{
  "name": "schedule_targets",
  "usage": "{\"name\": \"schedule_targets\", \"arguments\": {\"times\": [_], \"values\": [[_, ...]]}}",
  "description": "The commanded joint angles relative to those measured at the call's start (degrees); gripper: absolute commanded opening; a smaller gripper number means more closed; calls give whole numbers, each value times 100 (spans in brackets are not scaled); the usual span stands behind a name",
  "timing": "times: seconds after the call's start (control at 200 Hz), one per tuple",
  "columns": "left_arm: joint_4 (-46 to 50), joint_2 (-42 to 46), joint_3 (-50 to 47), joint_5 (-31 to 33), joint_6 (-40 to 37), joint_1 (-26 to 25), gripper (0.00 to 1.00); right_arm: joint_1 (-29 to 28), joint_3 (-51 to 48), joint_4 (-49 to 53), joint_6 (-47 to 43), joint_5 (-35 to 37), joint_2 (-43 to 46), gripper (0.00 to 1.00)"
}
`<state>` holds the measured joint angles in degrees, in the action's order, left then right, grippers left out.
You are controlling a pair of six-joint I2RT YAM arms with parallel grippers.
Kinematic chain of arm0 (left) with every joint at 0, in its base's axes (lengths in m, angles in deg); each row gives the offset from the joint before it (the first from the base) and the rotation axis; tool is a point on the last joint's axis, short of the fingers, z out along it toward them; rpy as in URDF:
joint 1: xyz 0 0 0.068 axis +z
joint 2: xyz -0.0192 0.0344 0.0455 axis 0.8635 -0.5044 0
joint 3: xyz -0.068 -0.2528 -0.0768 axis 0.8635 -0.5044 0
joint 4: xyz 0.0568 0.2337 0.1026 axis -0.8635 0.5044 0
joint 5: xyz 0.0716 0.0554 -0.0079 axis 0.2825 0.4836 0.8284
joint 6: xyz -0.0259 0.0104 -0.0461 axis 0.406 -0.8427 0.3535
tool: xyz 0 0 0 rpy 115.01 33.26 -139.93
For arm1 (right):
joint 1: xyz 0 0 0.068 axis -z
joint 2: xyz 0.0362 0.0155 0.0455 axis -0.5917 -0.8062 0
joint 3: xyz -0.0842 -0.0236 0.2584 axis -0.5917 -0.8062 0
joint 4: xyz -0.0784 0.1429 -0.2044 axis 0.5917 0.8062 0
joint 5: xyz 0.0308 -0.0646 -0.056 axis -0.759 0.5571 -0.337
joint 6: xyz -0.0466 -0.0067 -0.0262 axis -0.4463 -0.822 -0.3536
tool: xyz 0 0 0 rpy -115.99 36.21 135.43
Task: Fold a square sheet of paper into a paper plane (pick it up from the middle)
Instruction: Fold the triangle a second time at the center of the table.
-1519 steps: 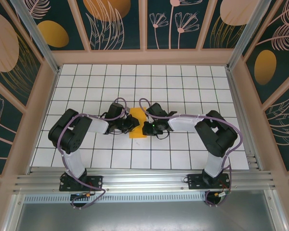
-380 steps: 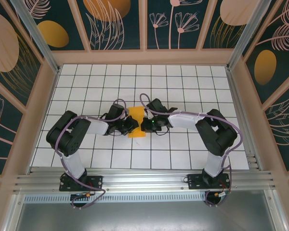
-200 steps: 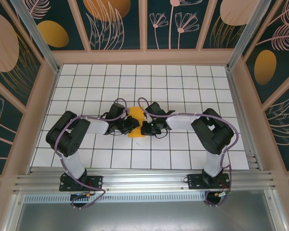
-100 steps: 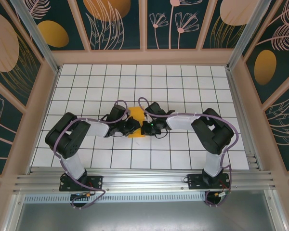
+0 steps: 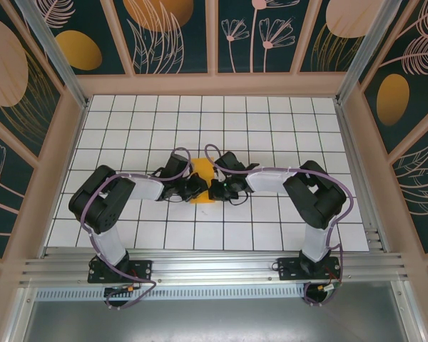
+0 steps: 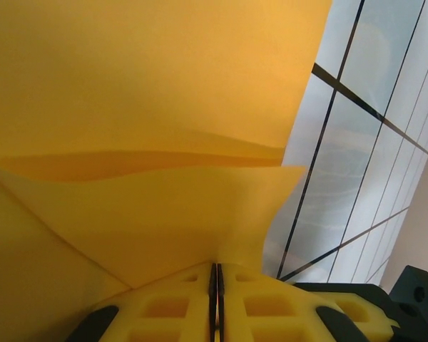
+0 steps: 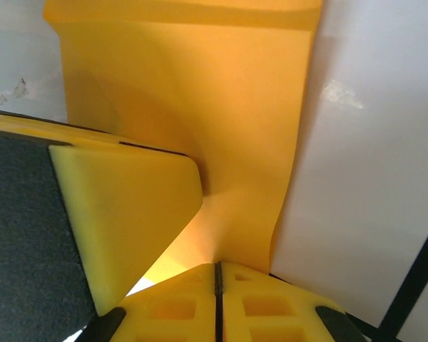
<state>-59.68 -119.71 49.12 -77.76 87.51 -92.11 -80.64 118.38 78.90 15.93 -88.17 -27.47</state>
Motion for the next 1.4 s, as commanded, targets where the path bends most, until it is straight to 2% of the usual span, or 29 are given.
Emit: {"name": "schedule_targets", "arguments": {"times": [0.0,0.455,0.821,1.086,1.276,1.396], "values": [[475,-152,89,478,-387,186,13,-53,-403,935,-14,563,-368,9],[1085,-523,648,712,-1163,887,15,-142,-454,1151,-74,643,-619,9],[1150,-677,846,747,-1489,1381,16,-134,-481,1156,-67,614,-648,9],[1631,-706,1507,1142,-1835,1599,16,-161,-462,1208,-23,654,-522,9],[1737,-240,1670,1143,-1819,1643,16,-162,192,1140,-93,711,-47,11],[1569,266,1367,985,-1696,1638,19,-165,591,851,-45,760,358,15]]}}
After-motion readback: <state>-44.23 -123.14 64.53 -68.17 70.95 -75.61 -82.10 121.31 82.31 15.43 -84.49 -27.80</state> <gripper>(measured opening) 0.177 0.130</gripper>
